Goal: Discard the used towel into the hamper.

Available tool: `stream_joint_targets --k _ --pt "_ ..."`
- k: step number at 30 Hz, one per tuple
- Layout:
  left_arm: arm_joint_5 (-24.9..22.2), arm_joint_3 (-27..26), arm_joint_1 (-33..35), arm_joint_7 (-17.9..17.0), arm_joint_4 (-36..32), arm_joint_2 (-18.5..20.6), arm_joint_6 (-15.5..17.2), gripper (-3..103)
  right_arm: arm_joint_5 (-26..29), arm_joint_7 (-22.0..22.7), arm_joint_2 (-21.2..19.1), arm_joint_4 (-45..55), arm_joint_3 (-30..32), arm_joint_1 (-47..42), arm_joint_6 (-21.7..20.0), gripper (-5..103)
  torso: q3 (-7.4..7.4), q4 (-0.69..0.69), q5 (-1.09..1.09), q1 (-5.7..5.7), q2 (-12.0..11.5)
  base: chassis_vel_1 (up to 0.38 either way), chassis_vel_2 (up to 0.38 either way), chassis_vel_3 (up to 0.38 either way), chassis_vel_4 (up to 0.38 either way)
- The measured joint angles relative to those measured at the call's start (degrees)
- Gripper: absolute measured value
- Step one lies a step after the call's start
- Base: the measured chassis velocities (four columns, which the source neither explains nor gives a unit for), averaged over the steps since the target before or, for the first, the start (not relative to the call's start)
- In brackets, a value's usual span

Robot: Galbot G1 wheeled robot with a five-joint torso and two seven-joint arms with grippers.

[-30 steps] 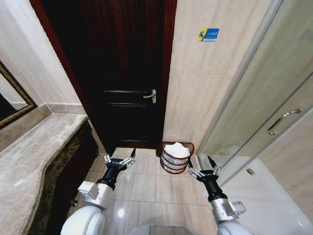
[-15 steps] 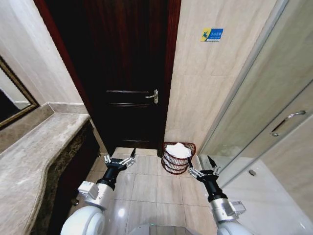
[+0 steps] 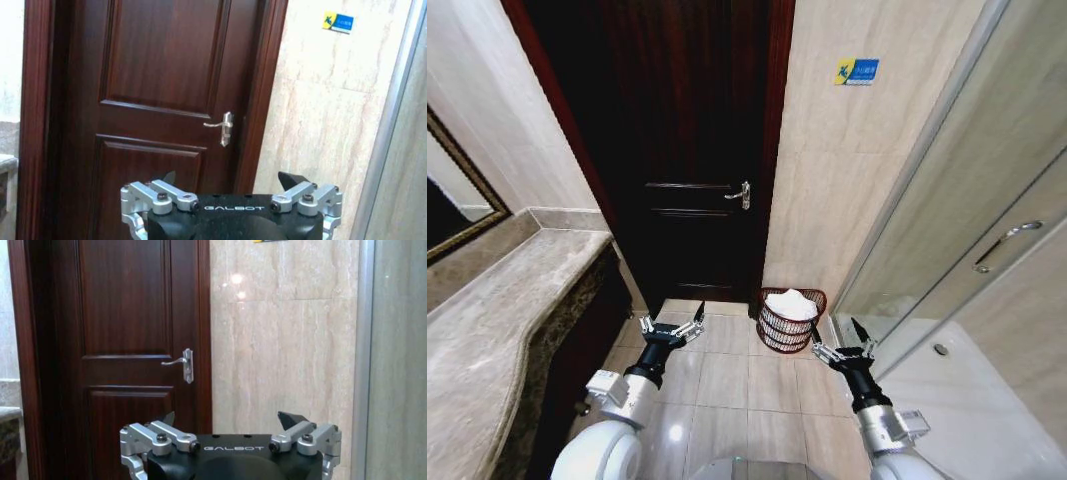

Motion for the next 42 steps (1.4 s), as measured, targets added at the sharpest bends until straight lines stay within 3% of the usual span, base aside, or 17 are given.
stream_joint_targets --k 42 --pt "0.00 0.00 -0.01 0.00 0.00 0.00 0.00 100 0.00 0.00 0.00 0.00 0.00 0.00 0.00 100 0.01 0.00 -0.01 0.02 -0.01 0.039 0.022 -0.038 -0.014"
